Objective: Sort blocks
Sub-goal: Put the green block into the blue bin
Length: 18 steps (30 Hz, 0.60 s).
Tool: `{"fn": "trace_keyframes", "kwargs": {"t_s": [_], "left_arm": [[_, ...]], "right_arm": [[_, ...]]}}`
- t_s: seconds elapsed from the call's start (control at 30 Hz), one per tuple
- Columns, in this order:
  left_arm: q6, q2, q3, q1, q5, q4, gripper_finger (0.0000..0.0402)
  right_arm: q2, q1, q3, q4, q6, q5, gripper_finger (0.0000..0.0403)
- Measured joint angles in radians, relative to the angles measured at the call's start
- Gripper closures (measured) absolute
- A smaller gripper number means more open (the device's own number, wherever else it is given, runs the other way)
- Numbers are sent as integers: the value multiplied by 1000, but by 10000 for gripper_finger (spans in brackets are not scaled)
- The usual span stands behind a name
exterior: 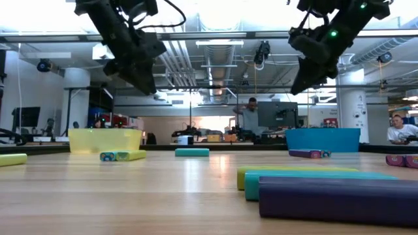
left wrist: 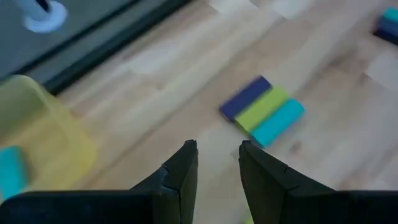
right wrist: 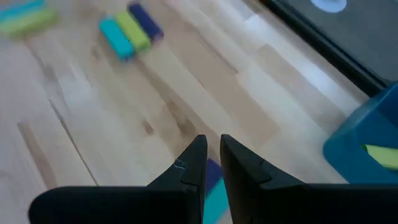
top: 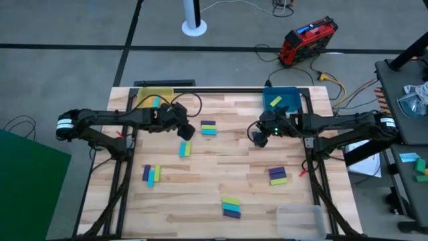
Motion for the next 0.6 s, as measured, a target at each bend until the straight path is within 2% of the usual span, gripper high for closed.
{"fn": "trace_keyframes", "kwargs": {"t_s": [0.13, 0.27, 0.4, 0.47, 0.6], "left_arm": [[46, 0, -13, -4, 1, 5, 304], [83, 0, -23, -4, 1, 4, 304], [95, 0, -13, -5, 16, -1, 304], [119, -2, -2, -8, 83, -10, 304], [251, -2, 13, -14, 332, 24, 304]], "right_arm": [[0, 31, -5, -41, -147, -84, 367], [1, 42, -7, -21, -249, -89, 367], [1, 42, 11, -10, -279, -90, 367], [1, 42, 40, -12, -256, -90, 367], [2, 38, 120, -24, -107, -75, 367]]}}
